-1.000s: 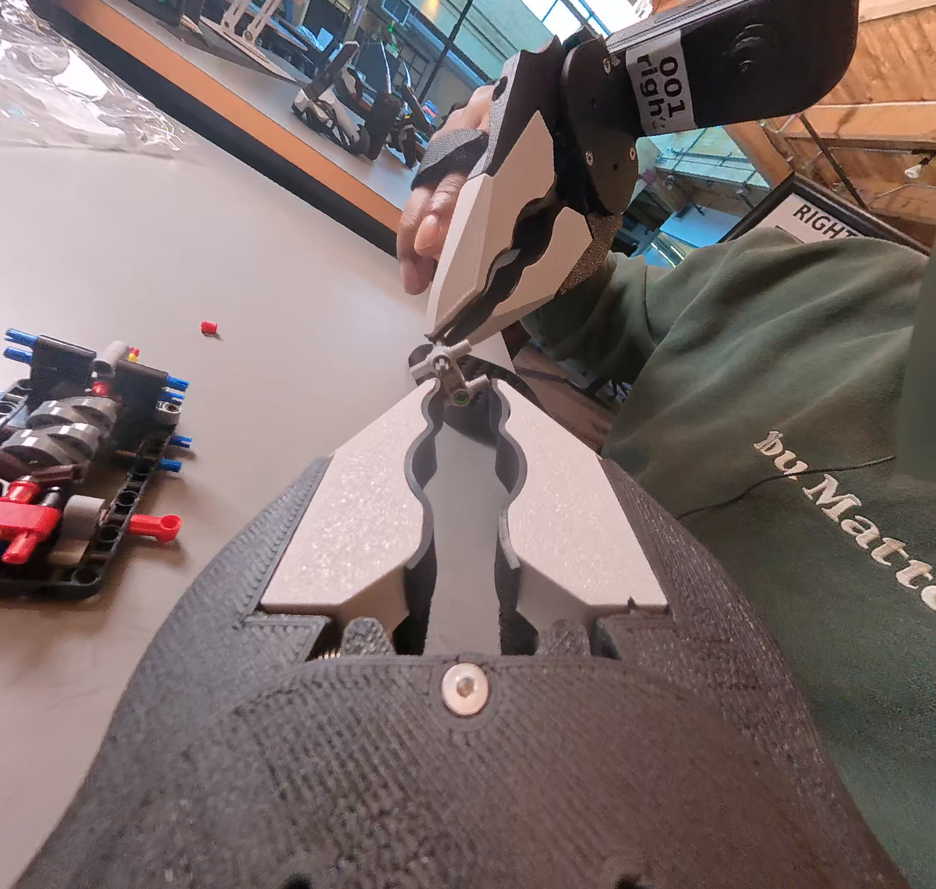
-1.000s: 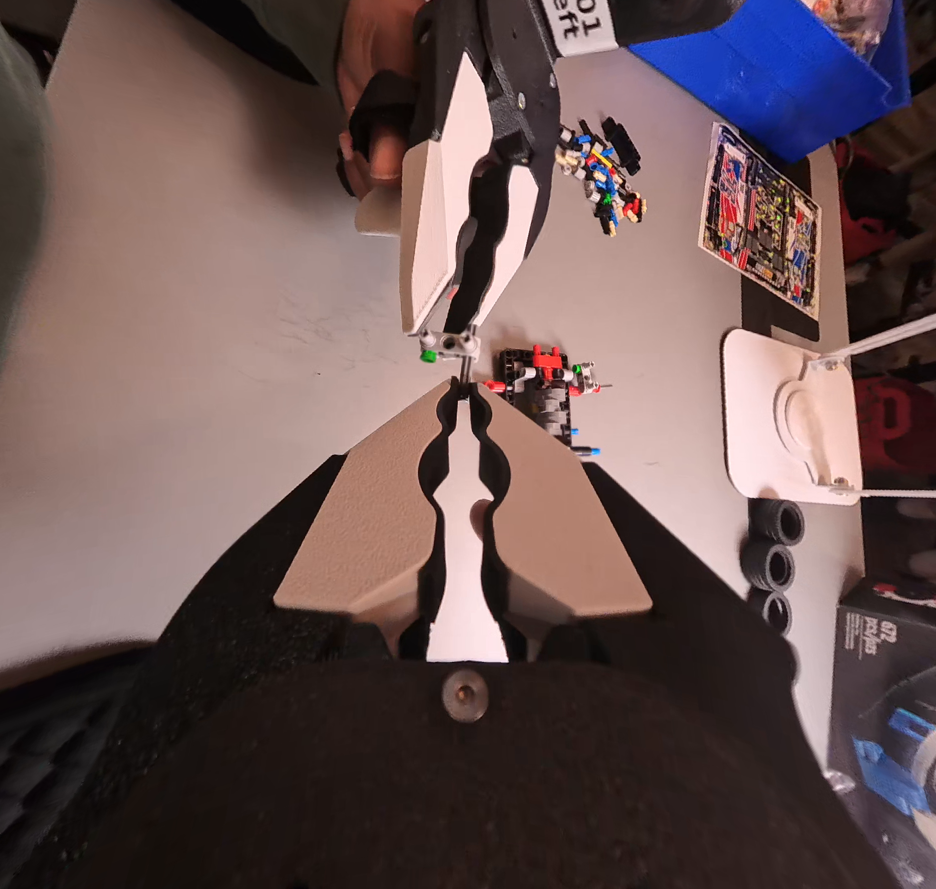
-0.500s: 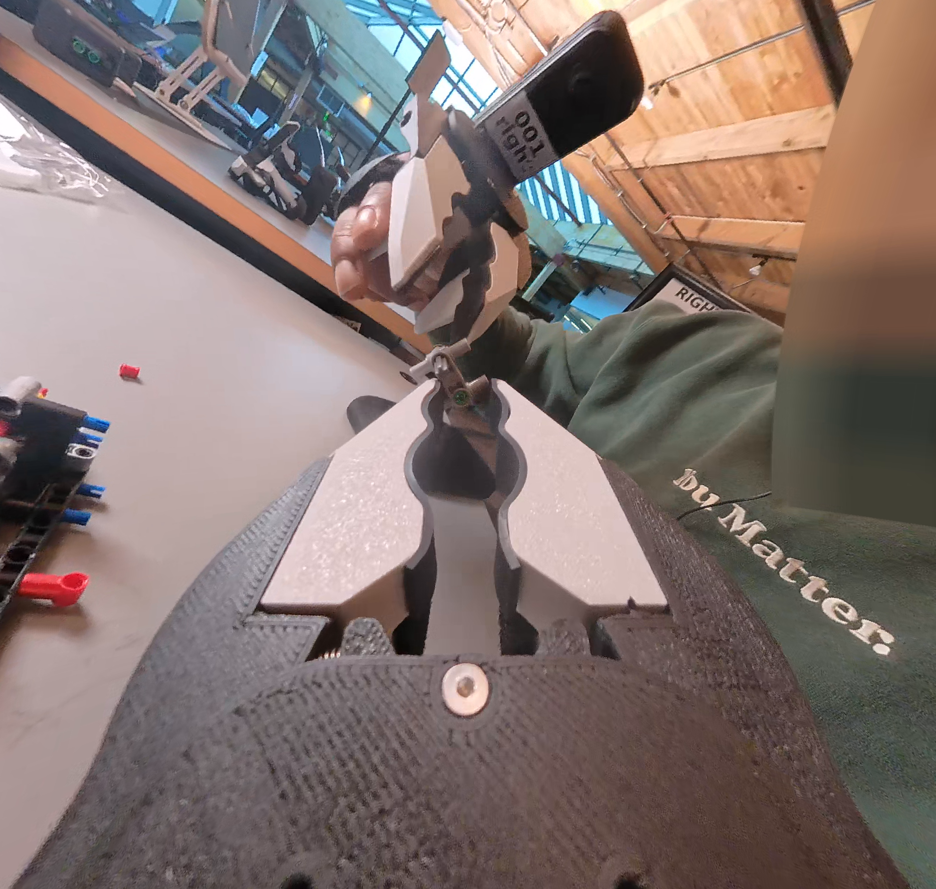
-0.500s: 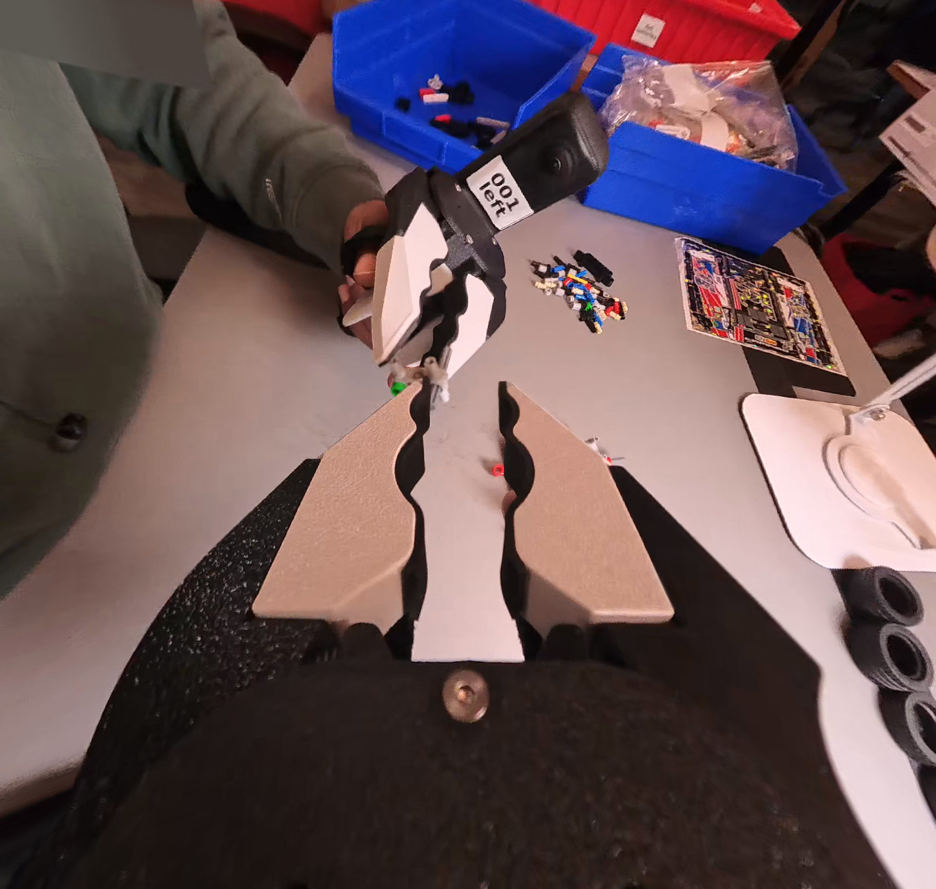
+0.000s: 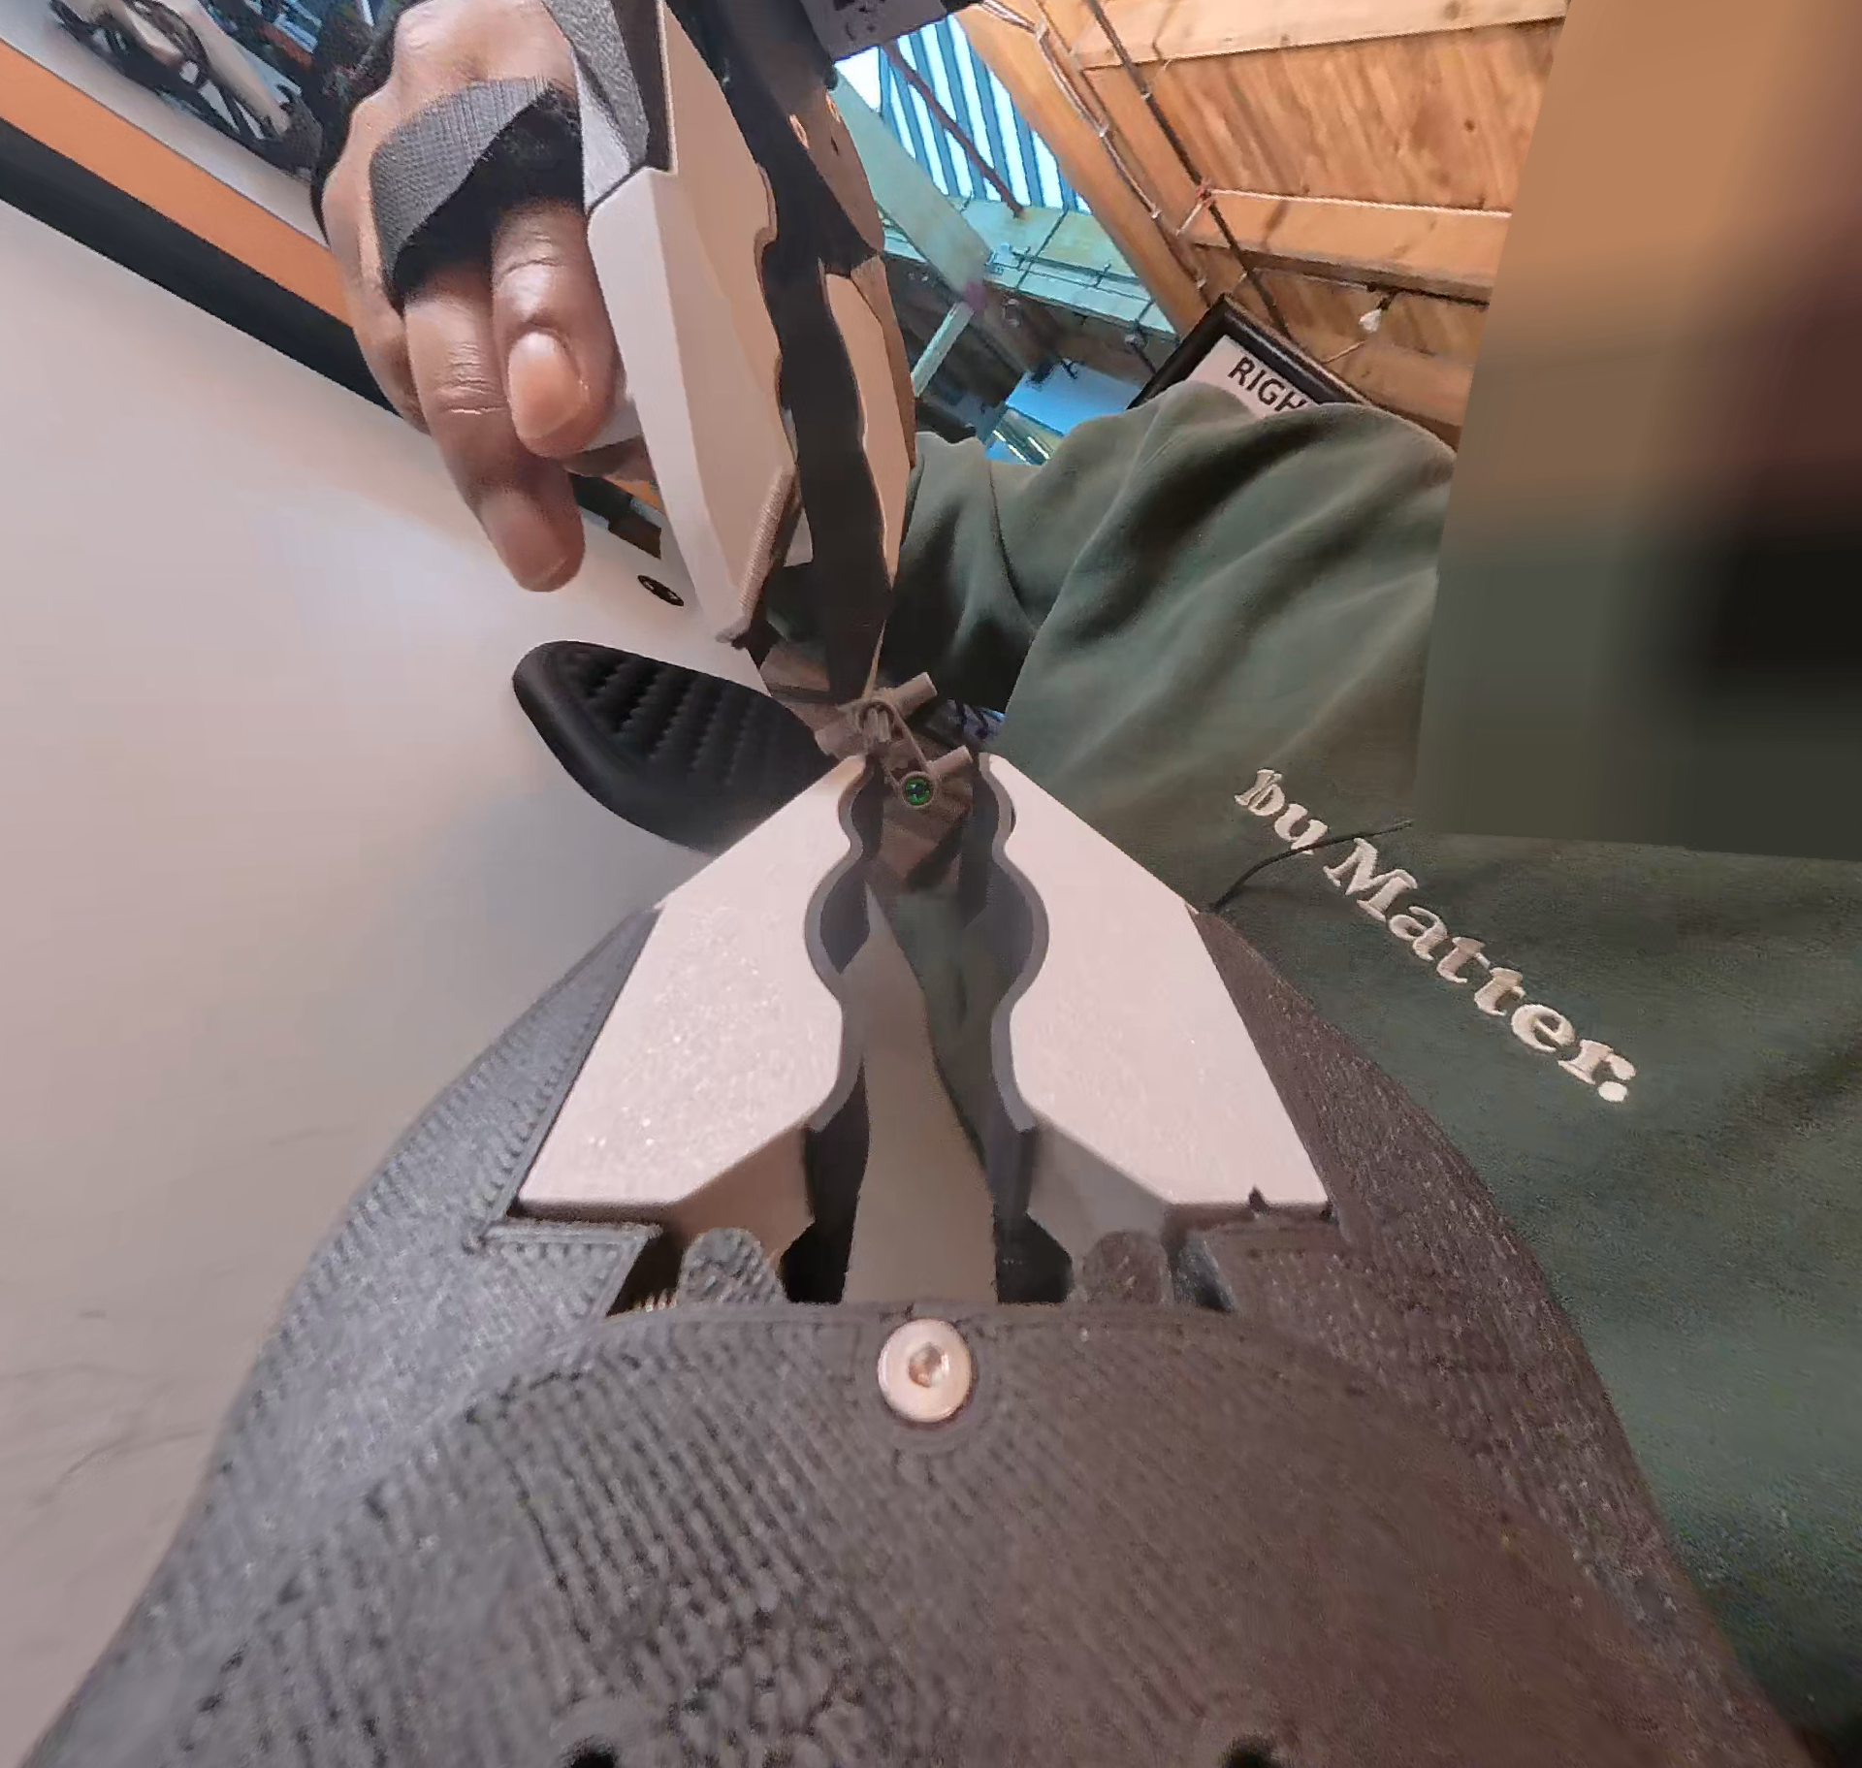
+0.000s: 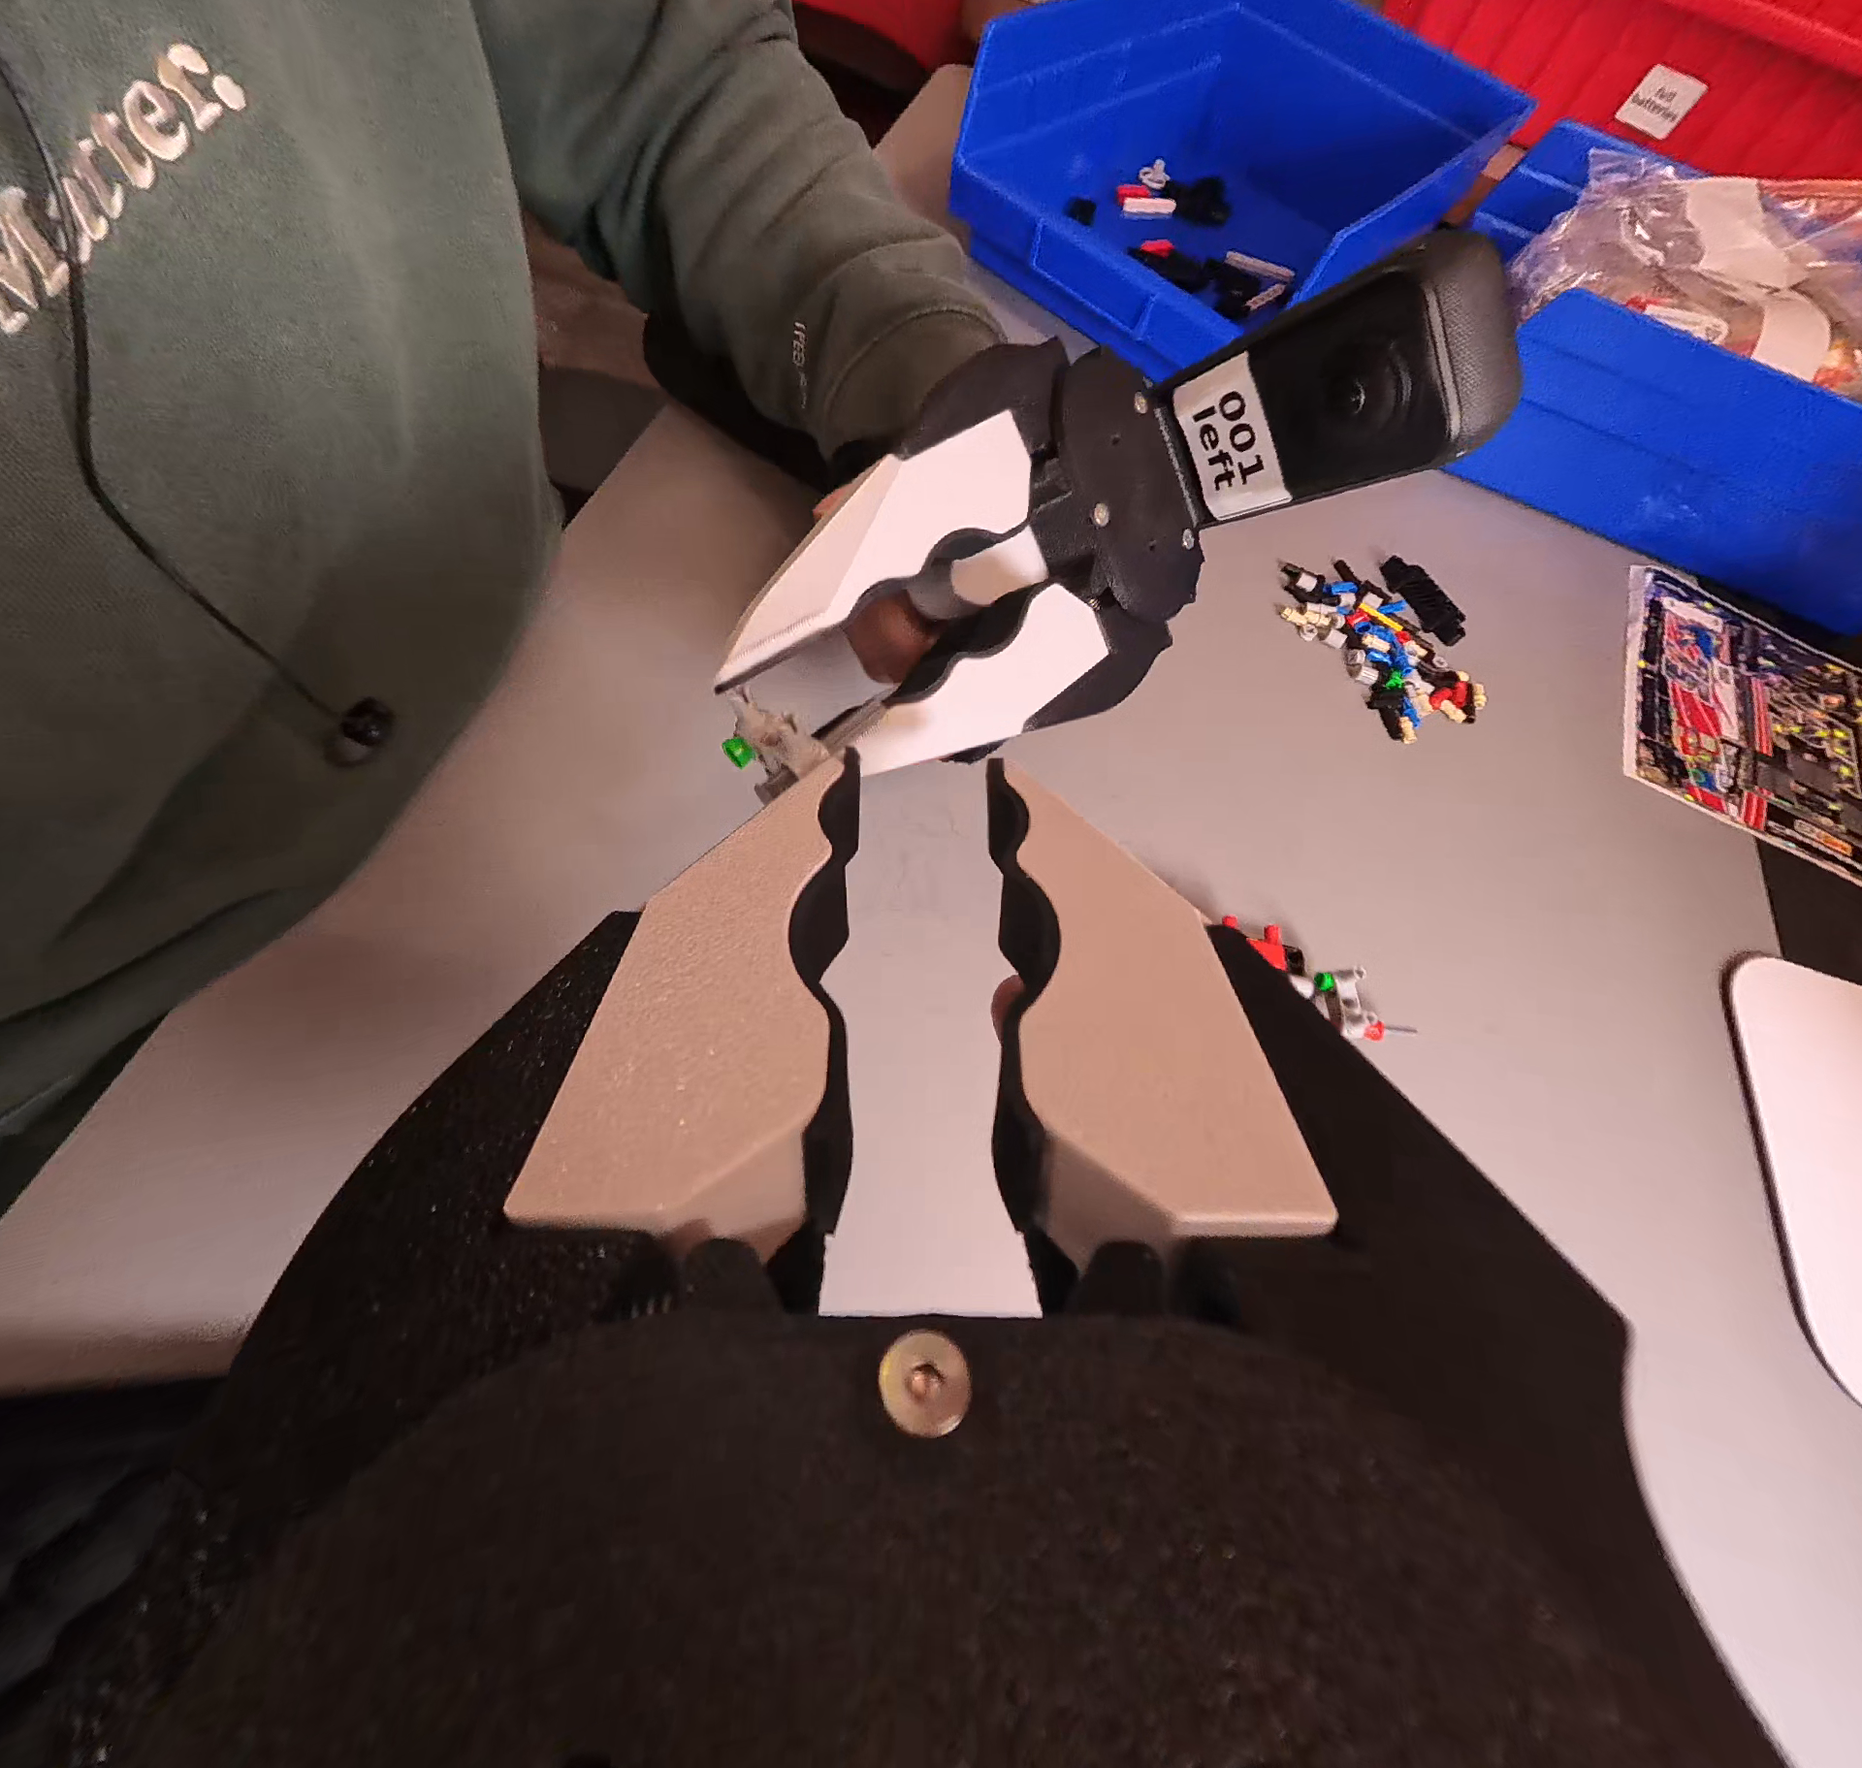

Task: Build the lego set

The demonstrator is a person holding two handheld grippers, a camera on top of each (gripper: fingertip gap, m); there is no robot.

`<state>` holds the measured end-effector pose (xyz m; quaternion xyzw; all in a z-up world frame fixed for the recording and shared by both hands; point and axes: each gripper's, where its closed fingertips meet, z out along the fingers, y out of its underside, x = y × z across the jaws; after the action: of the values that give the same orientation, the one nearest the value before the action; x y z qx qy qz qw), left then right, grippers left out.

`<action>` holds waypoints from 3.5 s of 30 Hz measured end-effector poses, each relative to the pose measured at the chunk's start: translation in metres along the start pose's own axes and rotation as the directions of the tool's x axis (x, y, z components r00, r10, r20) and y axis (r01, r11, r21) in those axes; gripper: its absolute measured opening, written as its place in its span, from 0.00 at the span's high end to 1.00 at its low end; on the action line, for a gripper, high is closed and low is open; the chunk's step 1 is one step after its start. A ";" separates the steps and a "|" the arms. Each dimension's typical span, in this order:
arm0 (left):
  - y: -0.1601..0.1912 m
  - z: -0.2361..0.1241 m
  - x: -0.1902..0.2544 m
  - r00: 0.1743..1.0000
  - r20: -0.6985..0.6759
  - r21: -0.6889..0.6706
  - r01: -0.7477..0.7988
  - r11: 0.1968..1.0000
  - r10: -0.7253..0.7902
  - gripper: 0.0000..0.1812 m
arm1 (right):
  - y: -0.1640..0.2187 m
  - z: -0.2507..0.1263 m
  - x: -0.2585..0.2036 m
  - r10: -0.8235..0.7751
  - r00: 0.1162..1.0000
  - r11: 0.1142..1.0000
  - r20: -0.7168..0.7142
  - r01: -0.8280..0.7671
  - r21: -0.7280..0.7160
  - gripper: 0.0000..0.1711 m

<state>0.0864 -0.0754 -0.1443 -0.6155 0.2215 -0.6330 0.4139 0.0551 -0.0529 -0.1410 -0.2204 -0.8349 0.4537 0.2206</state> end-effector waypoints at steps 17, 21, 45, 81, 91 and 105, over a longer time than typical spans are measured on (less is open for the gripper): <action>0.018 0.005 0.003 0.996 -0.058 -0.080 0.059 0.995 -0.064 0.92 | 0.010 0.009 -0.035 0.026 0.986 0.999 0.166 -0.031 0.024 0.89; 0.029 0.008 0.006 0.993 -0.078 -0.132 0.077 0.988 -0.088 0.92 | 0.013 0.014 -0.050 0.035 0.971 0.999 0.235 -0.041 0.021 0.94; -0.022 -0.030 -0.109 0.752 0.545 -0.378 -0.174 0.909 0.370 0.92 | 0.074 -0.030 -0.059 0.176 0.976 0.984 -0.131 -0.174 0.029 0.97; -0.009 0.027 -0.235 0.765 -0.033 -0.943 -0.237 0.233 0.643 0.95 | 0.093 -0.059 -0.062 0.235 0.956 0.966 -0.173 -0.210 0.154 0.97; -0.010 0.031 -0.232 0.760 -0.039 -0.934 -0.258 0.246 0.648 0.97 | 0.096 -0.060 -0.057 0.247 0.950 0.963 -0.193 -0.219 0.157 0.97; -0.004 -0.002 -0.071 0.658 0.123 -0.704 -0.469 0.533 0.742 0.97 | 0.046 -0.034 -0.053 0.363 0.915 0.868 0.174 -0.400 0.295 0.97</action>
<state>0.0766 -0.0170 -0.1843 -0.7119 0.5276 -0.1896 0.4230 0.1251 -0.0383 -0.1726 -0.3155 -0.6999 0.6309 0.1120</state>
